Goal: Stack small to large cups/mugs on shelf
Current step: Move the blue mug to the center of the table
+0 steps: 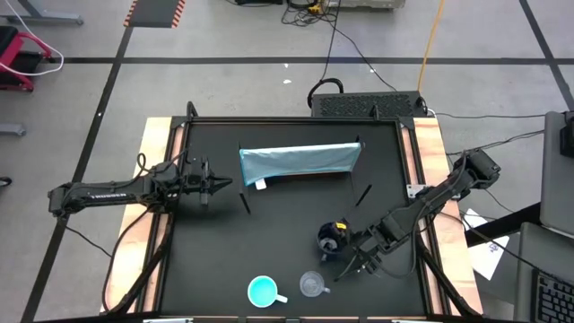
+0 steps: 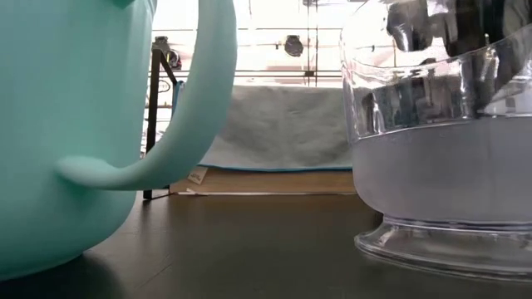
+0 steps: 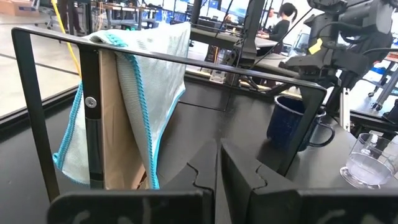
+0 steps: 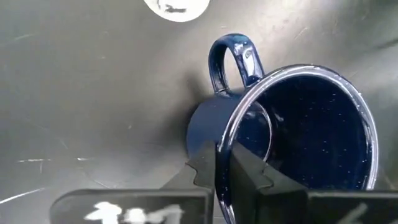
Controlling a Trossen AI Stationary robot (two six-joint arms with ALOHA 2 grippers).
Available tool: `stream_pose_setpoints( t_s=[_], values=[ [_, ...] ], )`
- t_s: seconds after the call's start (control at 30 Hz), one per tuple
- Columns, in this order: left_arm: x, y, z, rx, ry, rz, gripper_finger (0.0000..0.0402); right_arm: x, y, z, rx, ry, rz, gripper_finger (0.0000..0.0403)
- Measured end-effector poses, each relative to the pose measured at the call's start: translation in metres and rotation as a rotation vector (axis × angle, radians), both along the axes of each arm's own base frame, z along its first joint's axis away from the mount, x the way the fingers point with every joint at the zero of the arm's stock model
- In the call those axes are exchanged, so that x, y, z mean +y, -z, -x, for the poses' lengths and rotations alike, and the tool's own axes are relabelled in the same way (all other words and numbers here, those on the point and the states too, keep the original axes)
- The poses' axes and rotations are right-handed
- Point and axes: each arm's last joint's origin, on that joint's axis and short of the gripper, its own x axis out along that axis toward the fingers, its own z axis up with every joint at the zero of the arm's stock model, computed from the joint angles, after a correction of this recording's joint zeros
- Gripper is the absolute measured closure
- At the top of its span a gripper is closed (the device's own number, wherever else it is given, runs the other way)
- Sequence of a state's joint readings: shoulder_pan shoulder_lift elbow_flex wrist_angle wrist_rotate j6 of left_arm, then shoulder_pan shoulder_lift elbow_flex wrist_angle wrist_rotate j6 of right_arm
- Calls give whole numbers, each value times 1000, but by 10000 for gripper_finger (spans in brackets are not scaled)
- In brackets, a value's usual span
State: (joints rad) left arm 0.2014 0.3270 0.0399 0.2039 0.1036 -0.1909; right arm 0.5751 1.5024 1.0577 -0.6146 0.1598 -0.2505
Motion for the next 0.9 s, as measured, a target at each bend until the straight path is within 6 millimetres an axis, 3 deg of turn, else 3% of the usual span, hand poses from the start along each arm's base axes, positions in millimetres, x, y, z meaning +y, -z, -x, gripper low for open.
stream_pose_setpoints(
  t_s=[0.43, 0.9],
  values=[
    [0, 3, 0, 33, 0, 13, 380, -8, -29, -11, -25, 7, 73, 393],
    [0, 5, 1, 50, 0, 12, 380, -18, -83, -23, -66, -27, 89, 393]
  ],
)
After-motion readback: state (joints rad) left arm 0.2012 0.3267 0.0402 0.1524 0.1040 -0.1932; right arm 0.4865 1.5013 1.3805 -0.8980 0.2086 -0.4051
